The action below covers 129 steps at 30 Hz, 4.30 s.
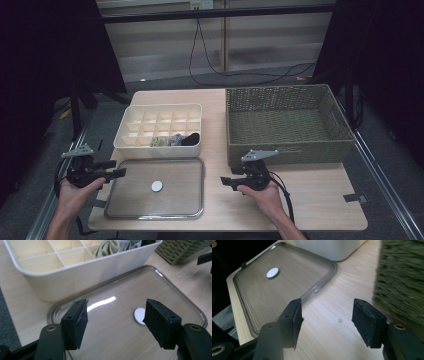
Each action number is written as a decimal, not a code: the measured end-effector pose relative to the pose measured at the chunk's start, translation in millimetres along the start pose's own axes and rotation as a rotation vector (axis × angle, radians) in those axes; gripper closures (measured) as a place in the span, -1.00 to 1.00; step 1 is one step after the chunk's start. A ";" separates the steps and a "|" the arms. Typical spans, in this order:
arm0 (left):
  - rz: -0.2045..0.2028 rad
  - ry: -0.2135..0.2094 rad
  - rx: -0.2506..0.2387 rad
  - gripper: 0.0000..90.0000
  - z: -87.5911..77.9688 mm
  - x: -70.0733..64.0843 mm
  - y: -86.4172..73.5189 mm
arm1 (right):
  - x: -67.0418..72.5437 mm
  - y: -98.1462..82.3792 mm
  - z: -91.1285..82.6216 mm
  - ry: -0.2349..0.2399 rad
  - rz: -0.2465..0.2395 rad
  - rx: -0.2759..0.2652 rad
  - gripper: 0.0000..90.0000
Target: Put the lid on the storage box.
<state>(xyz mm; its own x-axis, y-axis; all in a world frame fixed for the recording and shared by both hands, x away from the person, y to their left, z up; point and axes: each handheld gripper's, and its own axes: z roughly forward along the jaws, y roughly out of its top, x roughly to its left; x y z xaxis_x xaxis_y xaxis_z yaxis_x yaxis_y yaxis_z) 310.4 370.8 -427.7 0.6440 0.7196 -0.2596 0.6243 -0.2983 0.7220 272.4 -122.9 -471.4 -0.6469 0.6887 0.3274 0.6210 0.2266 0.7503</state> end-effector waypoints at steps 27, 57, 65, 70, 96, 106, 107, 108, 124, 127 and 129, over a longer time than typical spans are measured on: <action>-0.142 0.014 0.057 -0.04 -4.9 26.4 -77.1 | 15.3 26.0 75.4 0.004 -0.043 0.143 0.11; -0.128 0.083 0.076 0.38 11.1 31.2 -71.1 | 17.3 27.3 93.5 -0.060 -0.014 0.162 0.31; -0.132 0.093 0.080 0.56 13.1 32.9 -68.8 | 20.0 26.4 93.6 -0.068 0.003 0.156 0.23; -0.129 0.093 0.079 0.57 13.6 34.1 -68.1 | 19.9 25.3 93.8 -0.074 0.036 0.140 0.27; -0.144 0.088 0.088 0.60 15.8 37.7 -64.2 | 10.7 -5.3 87.6 -0.002 0.489 -0.084 0.56; -0.142 0.095 0.109 0.60 17.8 38.6 -59.5 | 5.5 -10.5 90.7 0.087 0.632 -0.088 0.63; -0.142 0.095 0.109 0.60 17.8 38.6 -59.4 | 6.2 -10.3 92.0 0.095 0.633 -0.083 0.63; -0.142 0.093 0.106 0.60 17.6 39.2 -59.9 | 7.2 -10.1 92.5 0.087 0.633 -0.090 0.64; -0.164 0.060 0.081 0.62 17.4 44.8 -62.3 | 5.0 -6.8 96.9 0.151 0.588 -0.054 0.57; -0.163 0.064 0.084 0.62 17.7 44.1 -61.9 | 6.4 -6.5 98.0 0.165 0.581 -0.045 0.56; -0.158 0.063 0.086 0.61 17.7 44.3 -61.6 | 6.6 -6.5 98.1 0.163 0.583 -0.046 0.56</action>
<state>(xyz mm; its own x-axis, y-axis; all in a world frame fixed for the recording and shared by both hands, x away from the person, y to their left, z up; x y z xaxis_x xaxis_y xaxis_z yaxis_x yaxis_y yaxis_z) 308.3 410.0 -495.0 0.5075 0.7987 -0.3233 0.7530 -0.2287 0.6171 307.6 -52.3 -530.5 -0.2675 0.5752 0.7731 0.8763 -0.1885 0.4434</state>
